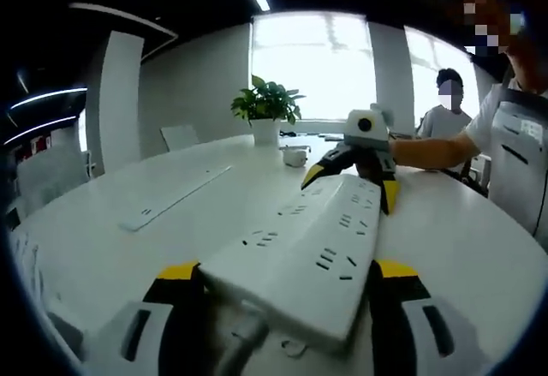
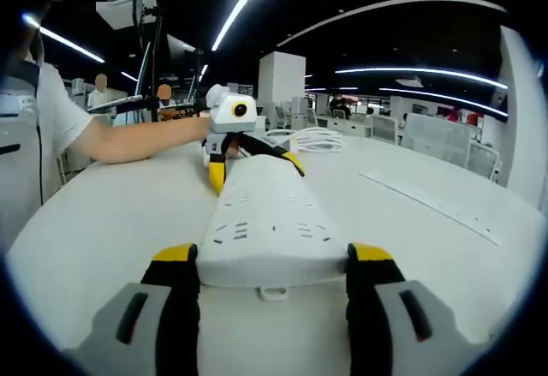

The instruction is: Straighten the power strip on the desk, plug the charger into it

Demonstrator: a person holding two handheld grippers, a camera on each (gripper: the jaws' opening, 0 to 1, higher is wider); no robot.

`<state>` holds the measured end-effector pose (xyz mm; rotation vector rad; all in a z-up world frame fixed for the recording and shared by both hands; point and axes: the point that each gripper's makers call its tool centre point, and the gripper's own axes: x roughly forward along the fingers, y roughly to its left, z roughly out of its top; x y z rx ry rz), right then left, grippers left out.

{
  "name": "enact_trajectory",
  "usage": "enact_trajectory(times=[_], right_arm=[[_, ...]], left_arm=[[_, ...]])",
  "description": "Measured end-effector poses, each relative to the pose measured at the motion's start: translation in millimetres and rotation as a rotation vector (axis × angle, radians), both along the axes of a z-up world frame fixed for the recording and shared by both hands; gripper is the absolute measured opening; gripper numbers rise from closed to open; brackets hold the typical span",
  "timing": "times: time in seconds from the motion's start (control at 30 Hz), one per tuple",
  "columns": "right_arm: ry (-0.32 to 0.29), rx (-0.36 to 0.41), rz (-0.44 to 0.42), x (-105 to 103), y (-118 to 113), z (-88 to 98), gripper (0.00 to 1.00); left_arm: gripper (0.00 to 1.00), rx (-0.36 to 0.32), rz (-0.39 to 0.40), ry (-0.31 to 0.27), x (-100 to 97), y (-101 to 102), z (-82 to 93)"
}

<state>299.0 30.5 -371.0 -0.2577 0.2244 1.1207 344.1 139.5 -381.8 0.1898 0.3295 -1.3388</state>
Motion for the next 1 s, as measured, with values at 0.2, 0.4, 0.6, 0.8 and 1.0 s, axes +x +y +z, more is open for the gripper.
enact_trajectory(times=[0.2,0.4,0.6,0.8,1.0], right_arm=[[0.002,0.0,0.027,1.5,-1.1,0.2,0.69],[0.002,-0.001,0.044,2.4,-3.1,0.2,0.69],[0.002,-0.002,0.056,2.7,-4.3,0.2,0.69],[0.008,0.002,0.072,3.5,-5.3,-0.1,0.69],[0.014,0.005,0.086,5.0,-5.8,-0.3,0.69]], left_arm=[[0.81,-0.009,0.024,-0.008,0.4,1.5,1.1],[0.81,-0.011,0.041,-0.006,-1.4,0.5,1.6],[0.81,-0.017,0.054,-0.004,-4.1,-1.0,2.2],[0.81,-0.025,0.068,-0.001,-4.5,-1.7,2.5],[0.81,-0.031,0.077,-0.003,-4.2,-1.9,2.9]])
